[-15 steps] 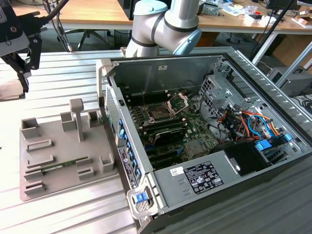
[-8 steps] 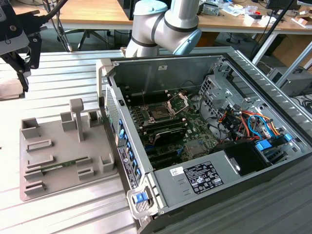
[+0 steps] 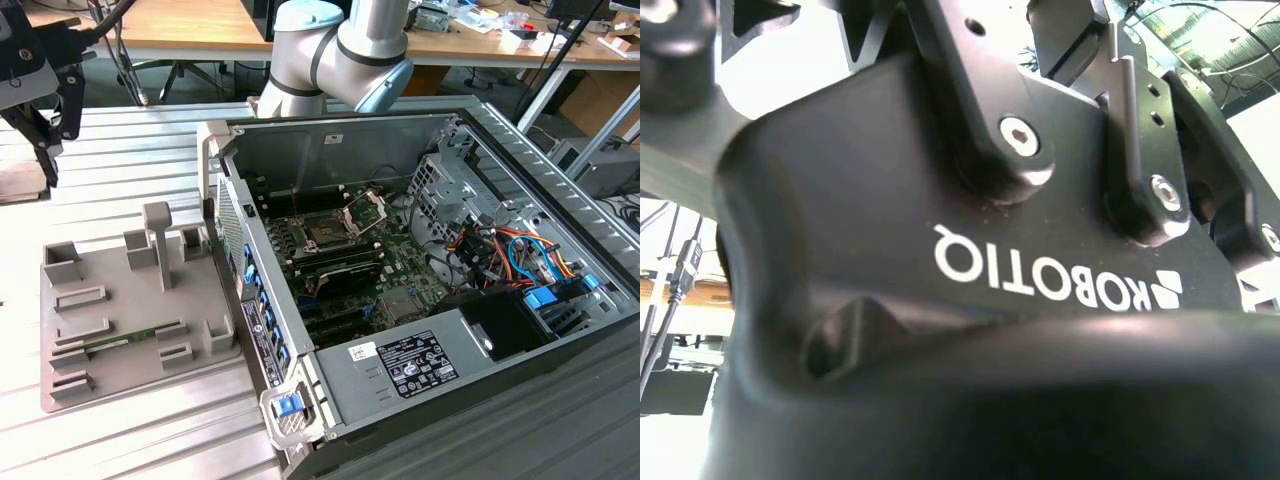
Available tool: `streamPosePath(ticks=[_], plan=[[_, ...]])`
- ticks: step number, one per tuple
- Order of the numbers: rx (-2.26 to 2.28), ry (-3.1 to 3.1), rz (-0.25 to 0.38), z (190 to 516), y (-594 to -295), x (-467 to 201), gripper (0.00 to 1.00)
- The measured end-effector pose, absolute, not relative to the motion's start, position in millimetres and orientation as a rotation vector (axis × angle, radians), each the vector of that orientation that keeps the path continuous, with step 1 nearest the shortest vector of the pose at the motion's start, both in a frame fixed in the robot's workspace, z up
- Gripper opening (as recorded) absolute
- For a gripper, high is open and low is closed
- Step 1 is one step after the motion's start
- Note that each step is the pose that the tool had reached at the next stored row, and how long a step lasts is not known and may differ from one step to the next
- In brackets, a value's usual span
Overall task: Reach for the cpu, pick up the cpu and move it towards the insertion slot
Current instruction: 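Pick up the cpu and move it towards the insertion slot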
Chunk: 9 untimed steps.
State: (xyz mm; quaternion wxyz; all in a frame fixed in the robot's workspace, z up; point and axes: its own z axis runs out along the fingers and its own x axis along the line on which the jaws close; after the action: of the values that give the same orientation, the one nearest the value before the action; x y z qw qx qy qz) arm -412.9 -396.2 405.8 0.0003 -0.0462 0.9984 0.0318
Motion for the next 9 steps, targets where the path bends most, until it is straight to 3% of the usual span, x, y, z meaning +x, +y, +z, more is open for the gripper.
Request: streamPosePath(ticks=[9], plan=[[-0.145, 3.136, 0.100, 408.0, -396.2, -412.9, 0.54]])
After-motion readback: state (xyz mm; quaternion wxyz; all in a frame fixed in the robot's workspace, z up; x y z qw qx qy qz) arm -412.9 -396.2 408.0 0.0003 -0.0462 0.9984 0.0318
